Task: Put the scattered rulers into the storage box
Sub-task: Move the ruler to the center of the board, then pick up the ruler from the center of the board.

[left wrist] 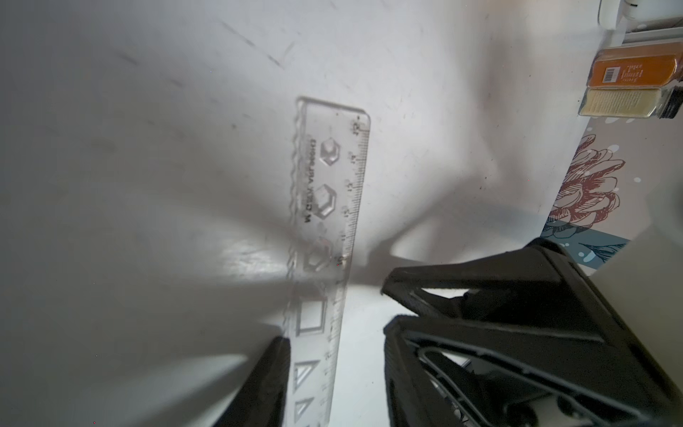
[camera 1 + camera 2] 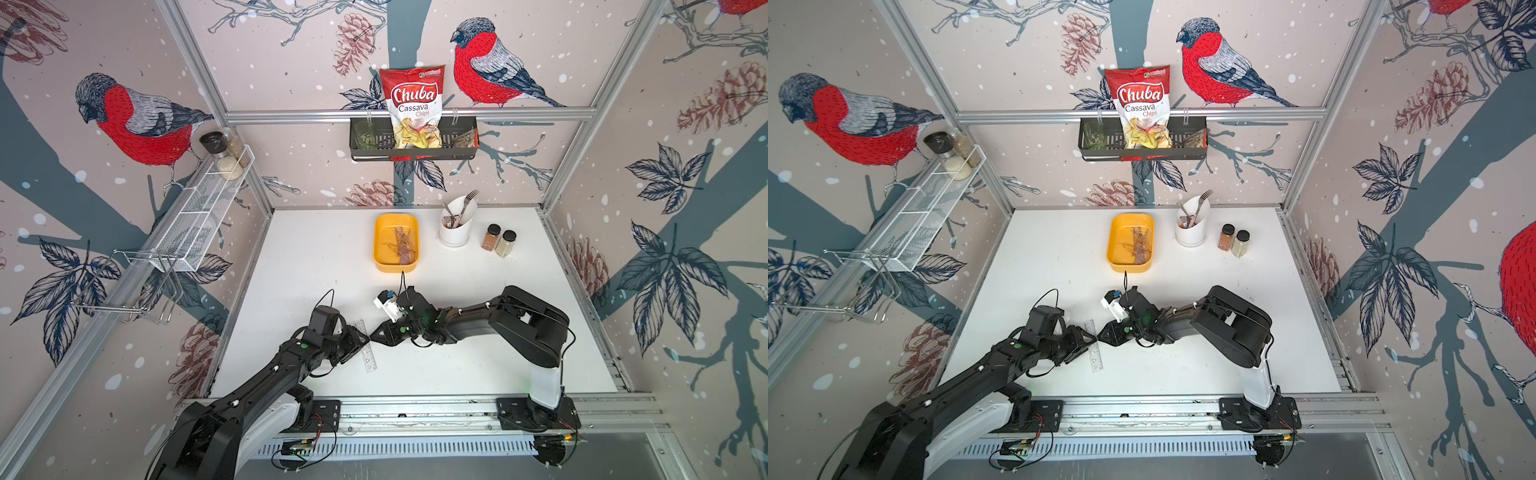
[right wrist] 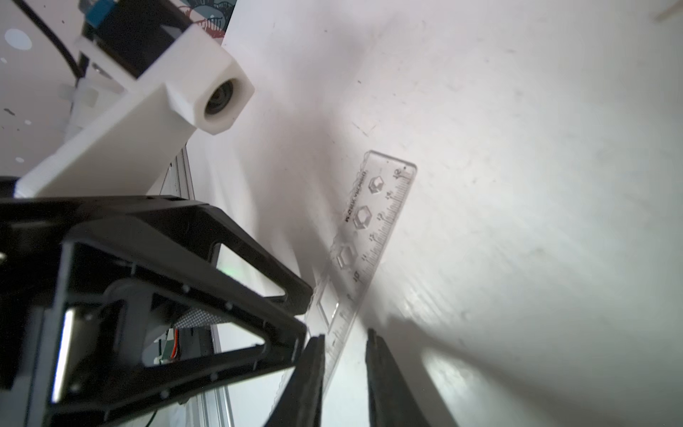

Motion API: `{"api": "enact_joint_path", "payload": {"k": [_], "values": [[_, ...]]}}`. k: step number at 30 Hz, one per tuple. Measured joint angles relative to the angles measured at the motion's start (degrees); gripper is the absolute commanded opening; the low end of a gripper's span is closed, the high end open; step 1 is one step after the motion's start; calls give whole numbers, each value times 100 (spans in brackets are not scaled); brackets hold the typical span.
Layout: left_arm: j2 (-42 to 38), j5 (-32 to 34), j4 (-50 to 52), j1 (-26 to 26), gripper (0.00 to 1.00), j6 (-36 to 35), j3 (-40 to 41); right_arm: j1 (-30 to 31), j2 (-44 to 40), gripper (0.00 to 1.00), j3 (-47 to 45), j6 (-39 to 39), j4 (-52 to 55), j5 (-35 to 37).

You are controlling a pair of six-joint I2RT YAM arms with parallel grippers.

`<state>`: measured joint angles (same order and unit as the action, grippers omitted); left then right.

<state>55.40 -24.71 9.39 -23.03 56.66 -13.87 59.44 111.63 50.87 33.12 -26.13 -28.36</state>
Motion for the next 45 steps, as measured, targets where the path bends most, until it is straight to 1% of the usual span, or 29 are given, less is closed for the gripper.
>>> {"api": "enact_joint_path", "payload": {"k": [6, 15, 20, 29, 31, 32, 33, 34, 35, 38, 45], "values": [[308, -9, -122, -44, 44, -20, -149, -140, 4, 26, -168, 151, -118, -55], [822, 81, -511, -422, 43, 33, -332, -291, 17, 26, -258, 310, -291, -70], [1237, 98, -728, -645, 42, 59, -546, -396, 15, 26, -304, 439, -376, -50], [1945, 190, -992, -820, 40, 85, -979, -566, -81, 26, -420, 424, -402, 125], [1971, 232, -990, -839, 39, 28, -1029, -588, -162, 27, -492, 431, -393, 192], [1943, 258, -986, -848, 36, 28, -1032, -592, -225, 27, -540, 433, -367, 197], [1891, 348, -931, -859, 30, 17, -1029, -590, -321, 27, -608, 431, -330, 186], [1814, 433, -835, -859, 26, -9, -1014, -573, -417, 23, -667, 428, -334, 181], [1740, 564, -734, -841, 24, -35, -997, -555, -494, 21, -697, 420, -339, 173], [1528, 680, -610, -793, 23, -186, -968, -468, -638, 15, -739, 385, -372, 164], [1410, 688, -614, -682, 23, -485, -907, -428, -581, 16, -706, 258, -310, 232]]}}
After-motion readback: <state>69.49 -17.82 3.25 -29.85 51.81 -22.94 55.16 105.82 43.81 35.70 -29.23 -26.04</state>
